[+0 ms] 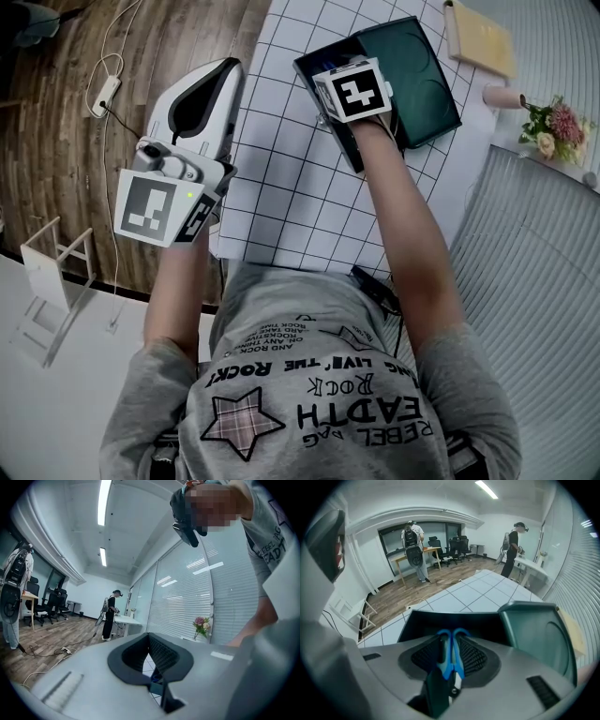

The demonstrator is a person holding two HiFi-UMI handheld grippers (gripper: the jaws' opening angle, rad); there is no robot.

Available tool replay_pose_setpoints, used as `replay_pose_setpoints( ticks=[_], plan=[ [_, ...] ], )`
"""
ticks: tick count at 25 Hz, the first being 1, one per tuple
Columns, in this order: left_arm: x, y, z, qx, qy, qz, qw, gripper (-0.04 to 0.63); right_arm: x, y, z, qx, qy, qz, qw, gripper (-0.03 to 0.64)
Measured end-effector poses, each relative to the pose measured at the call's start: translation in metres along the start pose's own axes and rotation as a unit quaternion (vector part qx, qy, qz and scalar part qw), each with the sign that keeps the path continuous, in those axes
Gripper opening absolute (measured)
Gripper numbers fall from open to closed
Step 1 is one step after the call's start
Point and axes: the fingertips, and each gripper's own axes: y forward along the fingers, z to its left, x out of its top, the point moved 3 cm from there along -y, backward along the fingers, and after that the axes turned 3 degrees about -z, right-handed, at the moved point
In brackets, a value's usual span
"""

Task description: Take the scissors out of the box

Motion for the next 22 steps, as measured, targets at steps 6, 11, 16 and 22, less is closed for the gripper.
replay_pose_setpoints(
  ticks=[6, 11, 16, 22],
  plan=[
    [0.001, -0.003, 0.001, 0.003, -0.001, 0.001, 1.0000, 0.009, -0.003, 0.002, 0.001, -0.003, -0.006, 0.008, 1.000, 0.121],
    [0.003, -0.007, 0.001, 0.007, -0.001, 0.002, 1.0000, 0.009, -0.002, 0.001, -0.001, -0.001, -0.005, 0.007, 1.000, 0.089],
    [0.004, -0.012, 0.001, 0.011, 0.000, 0.003, 0.9999, 0.009, -0.004, -0.001, 0.001, 0.011, -0.002, 0.004, 1.000, 0.087],
    [0.005, -0.013, -0.002, 0.011, 0.002, 0.004, 0.9999, 0.009, 0.007, -0.011, 0.002, 0.017, 0.002, -0.020, 1.000, 0.086]
  ],
)
